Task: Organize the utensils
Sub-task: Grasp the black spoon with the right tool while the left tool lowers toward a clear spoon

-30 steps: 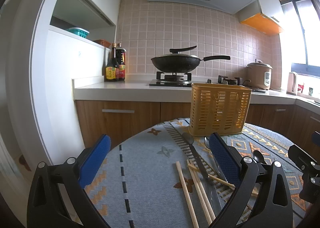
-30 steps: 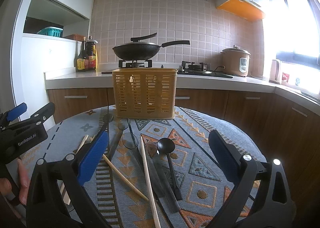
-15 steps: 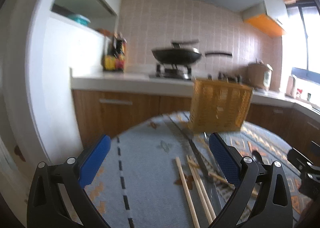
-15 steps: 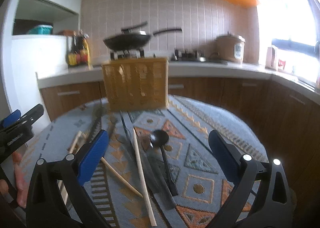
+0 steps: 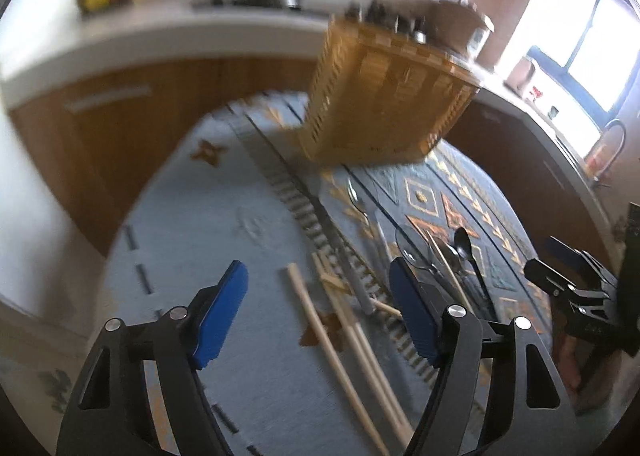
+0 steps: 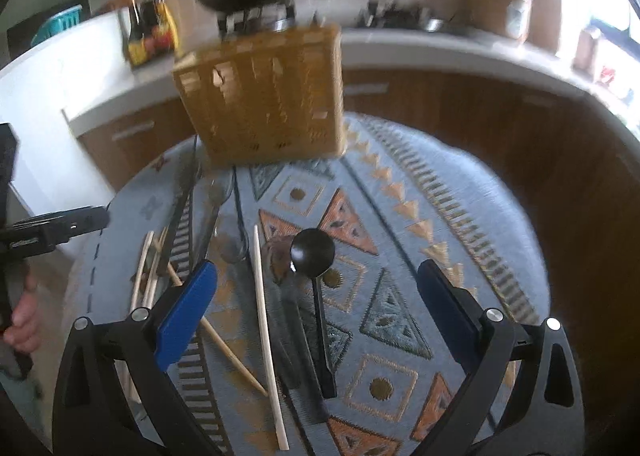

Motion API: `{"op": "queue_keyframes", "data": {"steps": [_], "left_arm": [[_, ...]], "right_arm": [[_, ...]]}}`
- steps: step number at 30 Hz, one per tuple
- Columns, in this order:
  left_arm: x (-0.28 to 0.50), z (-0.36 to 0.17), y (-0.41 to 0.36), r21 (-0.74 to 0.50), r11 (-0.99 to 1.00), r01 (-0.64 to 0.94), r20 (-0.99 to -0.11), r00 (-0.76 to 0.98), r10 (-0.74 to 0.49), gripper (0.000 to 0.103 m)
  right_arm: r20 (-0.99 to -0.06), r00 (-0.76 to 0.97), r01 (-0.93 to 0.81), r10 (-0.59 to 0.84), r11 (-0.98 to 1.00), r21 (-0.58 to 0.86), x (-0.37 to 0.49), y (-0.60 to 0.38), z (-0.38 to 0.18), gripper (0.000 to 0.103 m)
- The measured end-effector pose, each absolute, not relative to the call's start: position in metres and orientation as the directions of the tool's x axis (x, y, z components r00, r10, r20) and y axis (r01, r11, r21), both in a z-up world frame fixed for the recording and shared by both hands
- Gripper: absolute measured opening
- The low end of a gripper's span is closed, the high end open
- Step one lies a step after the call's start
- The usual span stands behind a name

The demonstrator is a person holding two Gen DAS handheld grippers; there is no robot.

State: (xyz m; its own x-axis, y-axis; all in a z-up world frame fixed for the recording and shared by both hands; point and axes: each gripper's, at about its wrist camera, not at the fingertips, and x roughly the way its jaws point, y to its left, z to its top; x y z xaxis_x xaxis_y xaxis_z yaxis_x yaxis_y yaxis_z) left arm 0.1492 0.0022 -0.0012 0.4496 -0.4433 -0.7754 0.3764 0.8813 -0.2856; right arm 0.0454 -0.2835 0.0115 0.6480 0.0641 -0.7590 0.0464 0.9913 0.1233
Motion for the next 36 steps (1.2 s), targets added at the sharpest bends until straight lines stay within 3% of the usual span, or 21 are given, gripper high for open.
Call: {"op": "queue_keyframes", "data": {"steps": [4,11,19,25,33,34,36], "left_arm": [[0.187,-0.009,-0.011,-0.341,0.861,0.379,-0.806,0.354,-0.475,0.064],[0.237,-0.027,-0.027,-0.394,0.859,0.327,-0.849,0.228,-0.476,0.059],[0.263,-0.046,-0.038,-0.385,0.879,0.28,-0.876,0.188,-0.443,0.059],[0.273,-0.052,-0.049,-0.302,0.916,0.264,-0.904,0.227,-0.364,0.058],[0.278,-0.053,-0.063,-0.182,0.944,0.275,-0.922,0.286,-0.261,0.048],[0.278,-0.053,-0.065,-0.164,0.947,0.278,-0.923,0.296,-0.246,0.041],[0.277,-0.054,-0.069,-0.135,0.95,0.283,-0.924,0.309,-0.223,0.038]], "right_arm": [[-0.831,0.522,0.045,0.191,0.967,0.25,0.088,-0.307,0.01,0.071],[-0.917,0.304,0.008,0.257,0.962,0.273,0.133,-0.3,-0.023,0.051],[-0.954,0.212,-0.06,0.21,0.978,0.202,0.126,-0.276,-0.051,0.044],[-0.965,0.189,-0.077,0.183,0.982,0.171,0.121,-0.27,-0.061,0.041],[-0.97,0.18,-0.099,0.162,0.984,0.146,0.118,-0.265,-0.062,0.035],[-0.972,0.181,-0.103,0.153,0.985,0.136,0.118,-0.263,-0.063,0.035],[-0.973,0.183,-0.112,0.14,0.986,0.121,0.12,-0.262,-0.062,0.03]]}}
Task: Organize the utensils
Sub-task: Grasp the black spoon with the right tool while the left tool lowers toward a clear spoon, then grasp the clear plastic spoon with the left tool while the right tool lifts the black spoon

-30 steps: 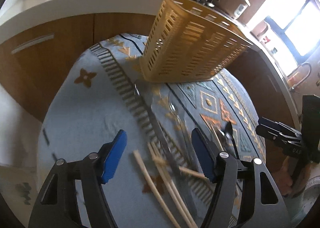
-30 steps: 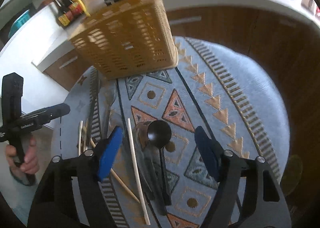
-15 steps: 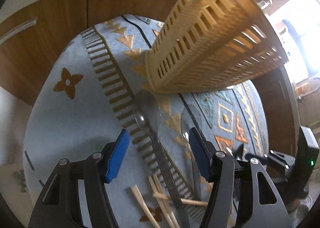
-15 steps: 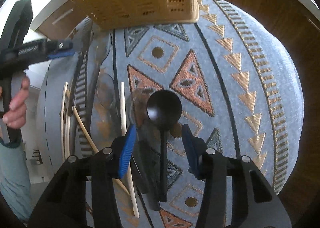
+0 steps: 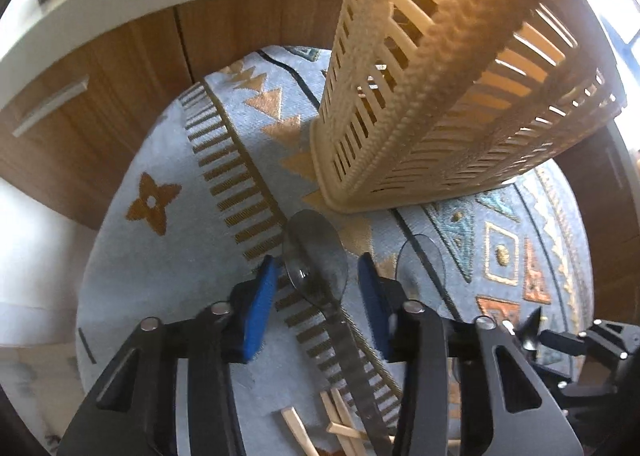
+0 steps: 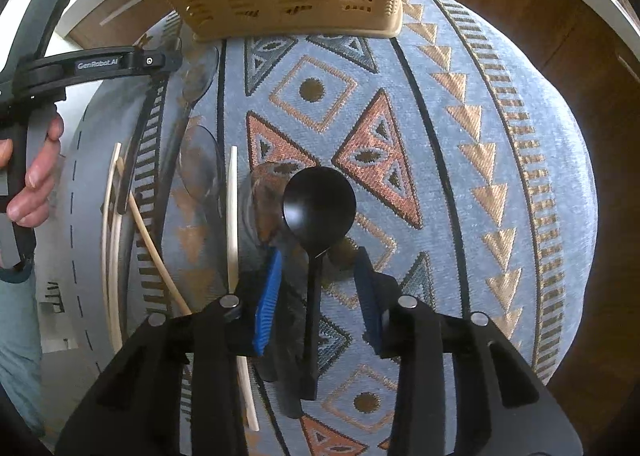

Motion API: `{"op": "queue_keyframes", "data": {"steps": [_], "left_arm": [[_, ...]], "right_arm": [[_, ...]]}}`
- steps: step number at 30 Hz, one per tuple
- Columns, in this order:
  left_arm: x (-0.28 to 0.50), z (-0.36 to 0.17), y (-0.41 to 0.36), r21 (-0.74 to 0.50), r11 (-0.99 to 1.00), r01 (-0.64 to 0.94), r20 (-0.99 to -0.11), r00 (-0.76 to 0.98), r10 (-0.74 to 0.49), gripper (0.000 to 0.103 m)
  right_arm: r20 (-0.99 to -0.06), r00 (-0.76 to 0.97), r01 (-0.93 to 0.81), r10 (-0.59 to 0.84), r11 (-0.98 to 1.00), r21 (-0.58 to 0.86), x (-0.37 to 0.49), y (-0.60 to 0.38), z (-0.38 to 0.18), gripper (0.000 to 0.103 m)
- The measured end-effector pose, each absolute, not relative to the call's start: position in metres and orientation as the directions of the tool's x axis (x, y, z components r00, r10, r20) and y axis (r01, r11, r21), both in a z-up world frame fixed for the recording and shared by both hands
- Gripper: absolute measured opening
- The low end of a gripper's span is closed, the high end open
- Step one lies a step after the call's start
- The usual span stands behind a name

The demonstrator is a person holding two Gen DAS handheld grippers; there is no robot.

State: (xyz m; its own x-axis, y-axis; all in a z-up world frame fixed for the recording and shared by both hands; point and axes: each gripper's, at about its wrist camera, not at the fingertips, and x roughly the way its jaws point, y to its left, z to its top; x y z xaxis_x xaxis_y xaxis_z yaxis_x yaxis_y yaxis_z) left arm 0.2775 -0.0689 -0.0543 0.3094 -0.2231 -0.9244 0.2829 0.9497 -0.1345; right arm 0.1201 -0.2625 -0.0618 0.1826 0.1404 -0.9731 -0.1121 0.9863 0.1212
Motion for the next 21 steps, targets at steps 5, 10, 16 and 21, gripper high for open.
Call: {"op": "queue_keyframes", "data": {"steps": [5,10,16,21], "left_arm": [[0.278,-0.053,-0.067,-0.138,0.944,0.298,-0.923,0.306,-0.232,0.037],[0.279,-0.052,-0.061,-0.144,0.943,0.3,-0.924,0.302,-0.237,0.035],[0.279,-0.053,-0.071,-0.115,0.944,0.308,-0.931,0.297,-0.211,0.037],[0.278,-0.053,-0.085,-0.092,0.944,0.316,-0.931,0.309,-0.194,0.041]], "right_arm": [[-0.973,0.167,-0.107,0.161,0.984,0.144,0.123,-0.262,-0.063,0.029],[-0.976,0.172,-0.097,0.137,0.988,0.122,0.129,-0.271,-0.063,0.029],[-0.981,0.174,-0.13,0.082,0.99,0.06,0.141,-0.254,-0.064,0.029],[-0.982,0.173,-0.135,0.071,0.99,0.047,0.155,-0.242,-0.065,0.029]]}}
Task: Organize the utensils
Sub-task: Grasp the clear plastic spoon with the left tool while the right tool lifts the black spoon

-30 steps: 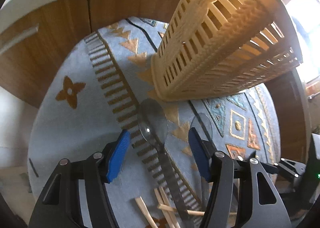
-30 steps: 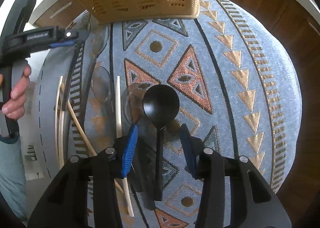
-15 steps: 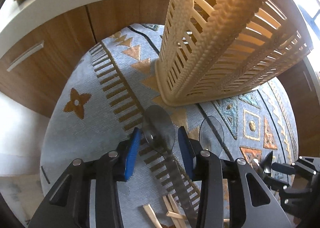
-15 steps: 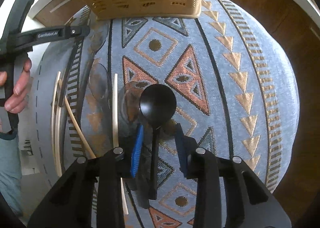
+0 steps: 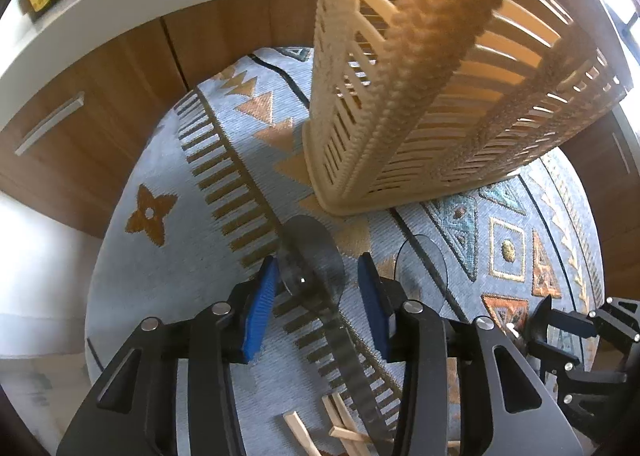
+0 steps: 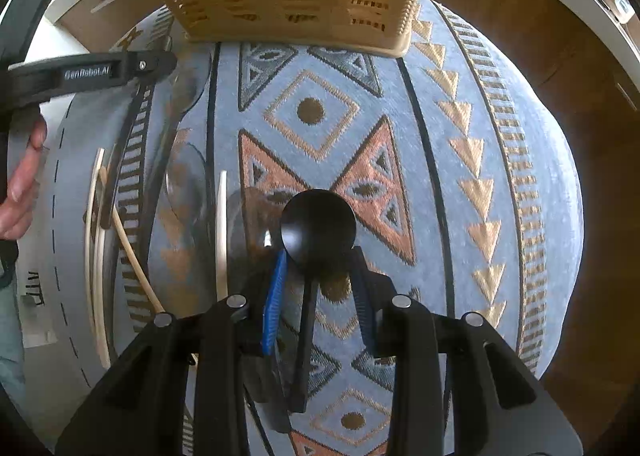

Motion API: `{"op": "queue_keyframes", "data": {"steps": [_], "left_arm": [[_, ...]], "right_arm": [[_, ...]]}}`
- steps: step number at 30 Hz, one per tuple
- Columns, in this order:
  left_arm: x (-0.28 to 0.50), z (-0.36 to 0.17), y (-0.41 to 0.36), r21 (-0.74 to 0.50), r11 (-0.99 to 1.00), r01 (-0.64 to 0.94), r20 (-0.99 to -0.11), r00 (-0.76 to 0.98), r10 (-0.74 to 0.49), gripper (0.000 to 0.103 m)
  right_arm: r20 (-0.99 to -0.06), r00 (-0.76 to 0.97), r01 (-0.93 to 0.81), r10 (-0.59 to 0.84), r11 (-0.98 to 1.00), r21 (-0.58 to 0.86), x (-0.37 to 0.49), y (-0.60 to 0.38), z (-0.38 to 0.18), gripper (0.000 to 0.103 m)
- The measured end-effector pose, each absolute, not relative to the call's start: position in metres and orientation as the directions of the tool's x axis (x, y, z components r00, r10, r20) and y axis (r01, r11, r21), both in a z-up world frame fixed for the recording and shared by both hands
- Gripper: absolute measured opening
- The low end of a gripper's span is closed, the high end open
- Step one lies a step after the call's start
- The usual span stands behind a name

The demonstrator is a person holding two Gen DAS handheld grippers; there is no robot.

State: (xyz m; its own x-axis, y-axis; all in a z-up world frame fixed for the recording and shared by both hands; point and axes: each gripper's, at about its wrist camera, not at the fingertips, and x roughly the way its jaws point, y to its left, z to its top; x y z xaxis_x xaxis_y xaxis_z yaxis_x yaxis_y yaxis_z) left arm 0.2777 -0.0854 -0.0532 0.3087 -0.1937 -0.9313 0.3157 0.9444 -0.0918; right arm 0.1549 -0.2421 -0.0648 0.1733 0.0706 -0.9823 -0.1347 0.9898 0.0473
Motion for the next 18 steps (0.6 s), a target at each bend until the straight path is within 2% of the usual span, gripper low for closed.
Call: {"op": "queue_keyframes", "data": {"steps": [3,4,6,13,18], "left_arm": [[0.275,-0.053,-0.092,-0.058,0.946,0.32,-0.929,0.329,-0.168,0.041],[0.273,-0.052,-0.092,-0.043,0.946,0.32,-0.928,0.338,-0.157,0.034],[0.272,-0.053,-0.092,-0.029,0.947,0.319,-0.924,0.353,-0.148,0.031],[0.244,-0.04,-0.086,-0.088,0.934,0.347,-0.871,0.428,-0.241,0.029],[0.206,-0.006,-0.076,-0.105,0.913,0.394,-0.765,0.555,-0.328,0.029]], "right_arm": [[-0.981,0.173,-0.126,0.083,0.99,0.062,0.167,-0.238,-0.063,0.029],[-0.98,0.177,-0.126,0.089,0.99,0.067,0.168,-0.237,-0.062,0.028],[-0.978,0.193,-0.127,0.078,0.99,0.054,0.171,-0.241,-0.06,0.008],[-0.947,0.276,-0.162,0.162,0.979,0.12,0.158,-0.263,-0.046,0.005],[-0.895,0.387,-0.194,0.222,0.968,0.156,0.144,-0.272,-0.022,0.005]]}}
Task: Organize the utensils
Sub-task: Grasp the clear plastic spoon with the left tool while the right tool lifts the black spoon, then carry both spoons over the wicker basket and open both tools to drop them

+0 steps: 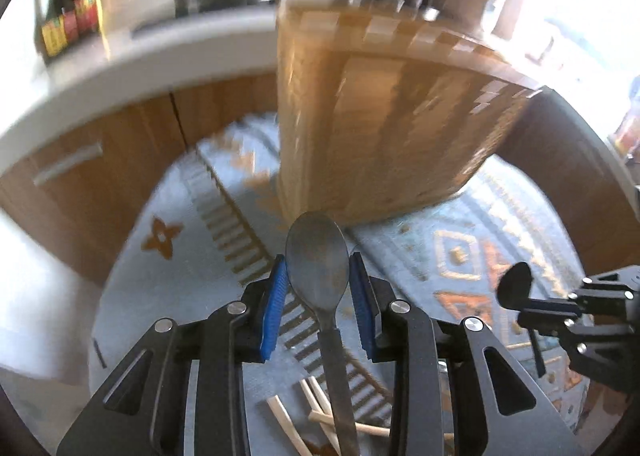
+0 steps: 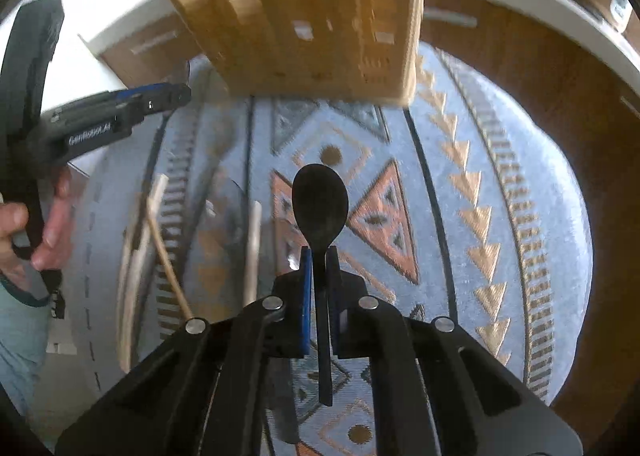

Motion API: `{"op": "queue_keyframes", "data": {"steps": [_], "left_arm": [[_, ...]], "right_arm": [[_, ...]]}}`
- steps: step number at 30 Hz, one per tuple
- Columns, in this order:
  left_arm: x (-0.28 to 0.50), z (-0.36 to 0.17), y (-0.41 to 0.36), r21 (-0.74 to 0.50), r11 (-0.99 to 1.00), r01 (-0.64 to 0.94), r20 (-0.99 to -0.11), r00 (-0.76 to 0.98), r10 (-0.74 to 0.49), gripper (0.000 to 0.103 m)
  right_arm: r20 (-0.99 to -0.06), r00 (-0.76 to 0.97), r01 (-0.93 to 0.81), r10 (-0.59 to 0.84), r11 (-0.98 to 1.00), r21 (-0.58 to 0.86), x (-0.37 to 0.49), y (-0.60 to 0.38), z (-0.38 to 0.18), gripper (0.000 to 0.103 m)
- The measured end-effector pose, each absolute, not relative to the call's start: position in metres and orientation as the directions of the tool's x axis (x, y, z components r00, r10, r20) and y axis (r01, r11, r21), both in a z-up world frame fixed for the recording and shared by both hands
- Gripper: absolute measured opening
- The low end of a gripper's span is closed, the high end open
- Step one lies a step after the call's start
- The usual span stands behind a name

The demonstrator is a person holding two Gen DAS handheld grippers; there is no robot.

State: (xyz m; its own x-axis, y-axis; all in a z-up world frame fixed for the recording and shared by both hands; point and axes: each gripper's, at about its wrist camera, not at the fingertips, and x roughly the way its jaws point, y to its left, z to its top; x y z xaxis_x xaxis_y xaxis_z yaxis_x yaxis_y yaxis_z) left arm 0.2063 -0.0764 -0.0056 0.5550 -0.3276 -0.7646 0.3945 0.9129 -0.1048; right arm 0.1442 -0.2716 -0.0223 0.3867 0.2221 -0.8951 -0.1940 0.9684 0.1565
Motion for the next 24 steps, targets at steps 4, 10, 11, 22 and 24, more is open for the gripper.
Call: {"op": "queue_keyframes", "data": {"steps": [4,10,11,22,24], "left_arm": [[0.175,0.036,-0.062,-0.147,0.897,0.418,-0.652,0.64,-0.405,0.029],[0.137,0.117,-0.064,-0.12,0.879,0.461,-0.448,0.766,-0.462,0.029],[0.133,0.132,-0.066,-0.113,0.878,0.465,-0.404,0.786,-0.468,0.029],[0.18,0.185,-0.082,-0.054,0.91,0.411,-0.194,0.89,-0.413,0.029],[0.195,0.178,-0.081,-0.065,0.914,0.401,-0.192,0.894,-0.406,0.029]], "right_arm": [[-0.811,0.516,-0.234,0.277,0.956,0.178,0.134,-0.277,0.015,0.005],[-0.622,0.693,-0.28,0.365,0.931,0.235,0.126,-0.28,0.083,0.005],[-0.581,0.728,-0.279,0.363,0.932,0.232,0.128,-0.281,0.096,0.005],[-0.283,0.93,-0.189,0.235,0.965,0.183,0.189,-0.29,0.156,0.005],[-0.274,0.936,-0.175,0.22,0.968,0.181,0.203,-0.294,0.153,0.005]]}}
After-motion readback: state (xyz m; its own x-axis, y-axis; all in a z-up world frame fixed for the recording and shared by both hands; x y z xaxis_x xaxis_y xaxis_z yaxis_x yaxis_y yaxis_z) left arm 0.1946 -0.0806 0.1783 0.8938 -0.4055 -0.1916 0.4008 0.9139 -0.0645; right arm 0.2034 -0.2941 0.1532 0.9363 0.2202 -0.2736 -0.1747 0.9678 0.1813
